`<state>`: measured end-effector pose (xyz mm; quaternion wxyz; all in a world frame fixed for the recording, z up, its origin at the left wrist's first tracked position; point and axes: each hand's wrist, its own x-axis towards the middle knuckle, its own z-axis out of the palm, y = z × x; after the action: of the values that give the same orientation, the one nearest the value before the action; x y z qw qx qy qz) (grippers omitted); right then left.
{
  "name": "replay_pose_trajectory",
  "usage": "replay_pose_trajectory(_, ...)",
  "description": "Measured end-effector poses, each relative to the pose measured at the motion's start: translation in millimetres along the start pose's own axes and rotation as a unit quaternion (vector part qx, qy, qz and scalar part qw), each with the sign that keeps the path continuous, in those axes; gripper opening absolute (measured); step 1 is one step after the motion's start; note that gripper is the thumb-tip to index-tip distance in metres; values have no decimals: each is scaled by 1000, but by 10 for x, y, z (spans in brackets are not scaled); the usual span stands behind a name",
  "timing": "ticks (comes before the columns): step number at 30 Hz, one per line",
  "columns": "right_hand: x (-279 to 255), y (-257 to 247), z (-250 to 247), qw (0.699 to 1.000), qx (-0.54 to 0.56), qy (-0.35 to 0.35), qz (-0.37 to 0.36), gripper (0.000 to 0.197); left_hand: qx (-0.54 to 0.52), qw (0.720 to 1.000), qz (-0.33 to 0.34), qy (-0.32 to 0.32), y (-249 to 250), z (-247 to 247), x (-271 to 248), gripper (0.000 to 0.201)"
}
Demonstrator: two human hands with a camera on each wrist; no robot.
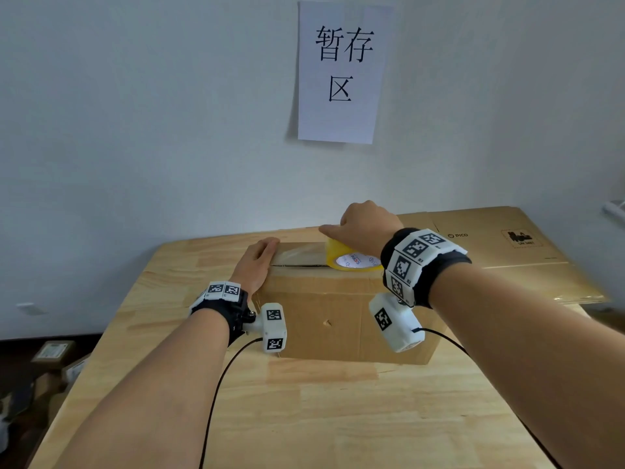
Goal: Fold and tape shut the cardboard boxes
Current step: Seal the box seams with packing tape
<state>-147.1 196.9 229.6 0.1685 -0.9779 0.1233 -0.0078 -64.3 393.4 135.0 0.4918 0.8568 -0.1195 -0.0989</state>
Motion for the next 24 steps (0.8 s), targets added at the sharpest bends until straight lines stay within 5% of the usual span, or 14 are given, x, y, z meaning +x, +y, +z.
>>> replay_pose_trajectory(24,15,-59,-42,999,-29,-9,19,50,15,1000,17,-4,-81,1,18,35)
